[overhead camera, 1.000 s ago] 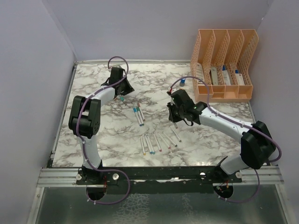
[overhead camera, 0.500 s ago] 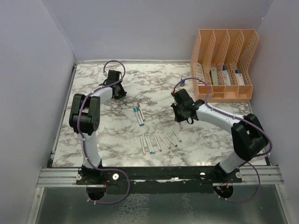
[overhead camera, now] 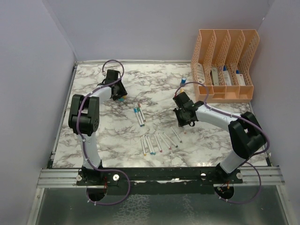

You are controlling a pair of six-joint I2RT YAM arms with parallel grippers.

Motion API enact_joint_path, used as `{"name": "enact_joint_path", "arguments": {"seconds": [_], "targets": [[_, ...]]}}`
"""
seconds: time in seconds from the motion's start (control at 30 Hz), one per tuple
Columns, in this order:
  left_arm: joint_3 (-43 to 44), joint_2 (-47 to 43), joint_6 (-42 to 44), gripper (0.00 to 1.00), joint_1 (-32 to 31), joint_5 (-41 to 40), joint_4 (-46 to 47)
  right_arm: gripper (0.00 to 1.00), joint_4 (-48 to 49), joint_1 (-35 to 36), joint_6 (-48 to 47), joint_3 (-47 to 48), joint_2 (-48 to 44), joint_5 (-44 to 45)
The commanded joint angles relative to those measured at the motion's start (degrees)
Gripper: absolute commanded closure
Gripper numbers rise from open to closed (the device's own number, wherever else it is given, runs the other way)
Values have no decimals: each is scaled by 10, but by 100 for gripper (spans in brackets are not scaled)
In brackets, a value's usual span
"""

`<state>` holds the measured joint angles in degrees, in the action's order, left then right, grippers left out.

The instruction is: Open the pen caps

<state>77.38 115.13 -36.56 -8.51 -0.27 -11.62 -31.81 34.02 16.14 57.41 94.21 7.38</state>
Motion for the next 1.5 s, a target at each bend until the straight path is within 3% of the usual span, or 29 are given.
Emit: {"name": "enact_joint_path", "arguments": {"seconds": [0.0,0.3,0.43,0.53,0.63,0.7,0.73,0.93,1.47], "targets": [[26,-51,0,53,8,11,-26,87,-16,-1,11,-14,7,-13],[32,-132,-16,51,8,40,-31,62,-19,-1,19,-4,4,-20],[15,-173,-27,50,8,59,-24,57,-19,-1,13,31,-4,-12],[-28,-218,-42,43,8,80,4,51,-9,-1,-7,68,0,-27],[-82,-259,-58,29,8,113,49,48,12,1,-38,102,15,-58],[-118,-286,-71,6,8,133,86,42,26,6,-54,124,36,-76],[-135,-298,-79,2,8,139,102,40,24,11,-58,141,50,-80],[-180,-344,-107,1,9,166,135,36,29,62,-60,226,130,-80],[-268,-495,-148,1,14,121,116,39,26,122,-37,377,278,-67]]}}
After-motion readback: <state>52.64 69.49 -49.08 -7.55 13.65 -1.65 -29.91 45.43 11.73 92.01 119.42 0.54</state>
